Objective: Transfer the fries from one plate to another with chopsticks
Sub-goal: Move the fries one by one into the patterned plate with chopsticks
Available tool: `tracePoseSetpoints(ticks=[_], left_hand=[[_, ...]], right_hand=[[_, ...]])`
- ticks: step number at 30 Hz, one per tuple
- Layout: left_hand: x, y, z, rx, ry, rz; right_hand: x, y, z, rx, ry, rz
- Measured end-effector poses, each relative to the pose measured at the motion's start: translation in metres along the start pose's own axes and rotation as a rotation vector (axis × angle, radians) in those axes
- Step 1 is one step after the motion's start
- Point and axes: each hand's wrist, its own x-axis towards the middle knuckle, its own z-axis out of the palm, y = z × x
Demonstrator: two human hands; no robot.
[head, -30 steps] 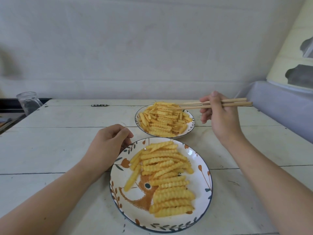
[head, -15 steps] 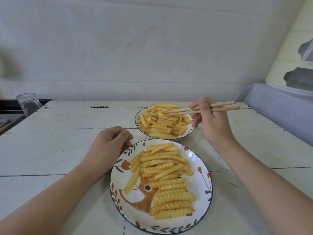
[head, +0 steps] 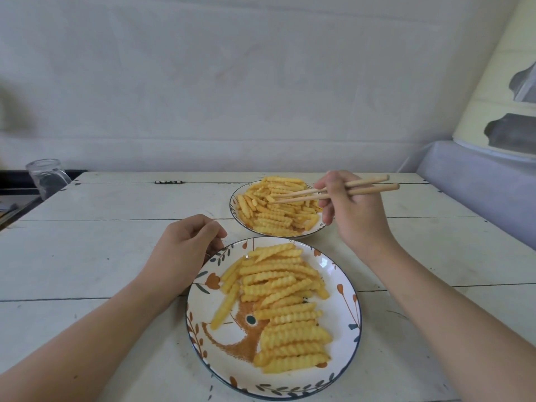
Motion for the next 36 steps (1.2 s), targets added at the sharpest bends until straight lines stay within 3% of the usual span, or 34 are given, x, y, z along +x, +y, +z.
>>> tracePoseSetpoints(ticks=[5,9,13,16,21,24,29,36], left_hand=[[0.0,0.0,0.0,0.0,-0.001,-0.001],[-0.001,0.001,-0.001,0.0,-0.004,0.001],[-0.001,0.001,-0.001,0.003,-0.009,-0.002],[-0.001,0.001,-0.001,-0.006,-0.013,-0.012],[-0.001,0.001,-0.001,-0.001,-0.011,-0.009],[-0.001,0.001,0.0,0.002,-0.006,-0.012],[-0.001,0.001,-0.001,0.001,-0.012,-0.012],[-0.001,0.002,-0.001,0.008,-0.011,-0.009]], right_hand=[[-0.001,0.001,0.003,-0.012,0.001,0.012],[0.008,-0.021,-0.014,0.181,0.124,0.061],[0.008,-0.049,-0.047,0.42,-0.027,0.154],[0.002,-0.058,-0.057,0.381,-0.166,0.194],[-0.002,-0.059,-0.052,0.293,-0.243,0.18],[0.0,-0.06,-0.055,0.31,-0.193,0.173],[0.009,-0.04,-0.053,0.296,0.031,0.118],[0.002,-0.024,-0.035,0.046,-0.033,0.109]])
